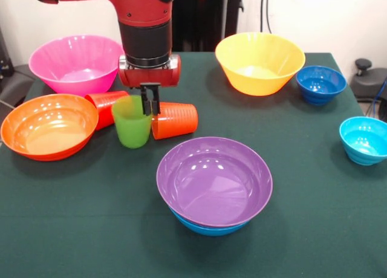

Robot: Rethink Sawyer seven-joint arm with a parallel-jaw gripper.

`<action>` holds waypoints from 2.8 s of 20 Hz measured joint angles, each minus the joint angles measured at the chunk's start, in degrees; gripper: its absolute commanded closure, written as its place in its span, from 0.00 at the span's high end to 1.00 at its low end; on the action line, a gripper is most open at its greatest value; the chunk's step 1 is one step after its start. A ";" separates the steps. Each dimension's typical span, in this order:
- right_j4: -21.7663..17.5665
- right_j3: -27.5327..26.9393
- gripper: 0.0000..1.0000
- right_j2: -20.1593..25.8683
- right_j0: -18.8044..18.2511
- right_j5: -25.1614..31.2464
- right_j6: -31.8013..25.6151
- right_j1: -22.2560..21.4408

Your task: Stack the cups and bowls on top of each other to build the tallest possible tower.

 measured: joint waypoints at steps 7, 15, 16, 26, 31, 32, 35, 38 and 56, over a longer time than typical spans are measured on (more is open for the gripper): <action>-0.01 0.03 0.00 -0.01 0.42 0.00 0.00 -0.11; 3.43 -0.09 0.00 0.01 4.80 3.83 0.00 -3.46; 4.15 -0.21 0.00 0.00 5.55 4.91 0.00 -4.04; 9.07 -3.63 0.00 0.02 10.78 14.89 0.00 -8.50; 10.49 -4.94 0.00 0.01 11.70 16.92 0.00 -9.78; 10.72 -5.17 0.00 0.01 11.83 17.16 0.00 -9.92; 11.19 -6.83 0.00 0.00 12.85 17.75 0.00 -10.20; 11.23 -8.51 0.00 0.01 13.90 17.76 0.00 -9.96; 10.60 -23.57 0.00 -2.20 24.89 17.80 0.00 -3.26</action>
